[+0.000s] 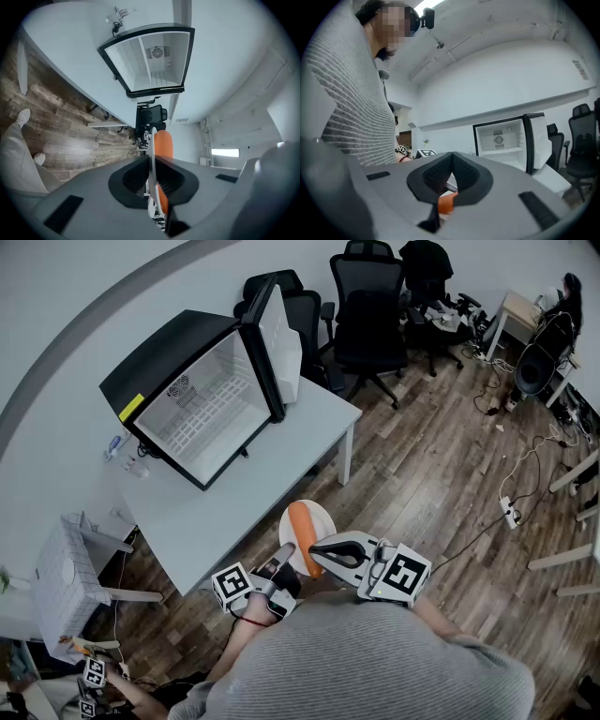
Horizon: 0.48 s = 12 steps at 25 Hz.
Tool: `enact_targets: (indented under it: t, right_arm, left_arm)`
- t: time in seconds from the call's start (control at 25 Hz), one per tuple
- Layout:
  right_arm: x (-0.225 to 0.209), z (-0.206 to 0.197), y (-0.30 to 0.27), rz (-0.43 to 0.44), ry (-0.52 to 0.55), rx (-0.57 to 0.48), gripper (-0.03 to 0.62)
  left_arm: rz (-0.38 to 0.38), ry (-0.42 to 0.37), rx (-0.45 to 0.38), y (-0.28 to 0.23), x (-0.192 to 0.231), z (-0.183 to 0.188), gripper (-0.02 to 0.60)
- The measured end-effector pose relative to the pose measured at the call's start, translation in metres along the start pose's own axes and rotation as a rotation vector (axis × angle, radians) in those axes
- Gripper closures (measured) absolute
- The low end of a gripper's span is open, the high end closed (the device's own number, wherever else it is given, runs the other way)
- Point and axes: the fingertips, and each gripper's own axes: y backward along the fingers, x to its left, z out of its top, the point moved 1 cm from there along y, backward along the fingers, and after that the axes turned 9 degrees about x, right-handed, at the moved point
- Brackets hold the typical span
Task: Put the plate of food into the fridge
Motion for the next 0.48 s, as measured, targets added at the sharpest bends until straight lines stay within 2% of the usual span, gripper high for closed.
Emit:
enact_targets:
  t: [0.12,0.48]
  right_arm:
    - [0.0027,0.0007,0.0028,0.007,0.005,-0.015,0.582]
    - [0.0043,0.0015,0.0038,0.006,-0.002,-0.025,0.582]
  left_arm:
    - [-0.042,0.009,-0.004,-0.0033,-0.0117,-0.0047,0.546]
    - [-0.034,-0.014,-0.002,-0.0008,-0.0087,-0.0073,0.546]
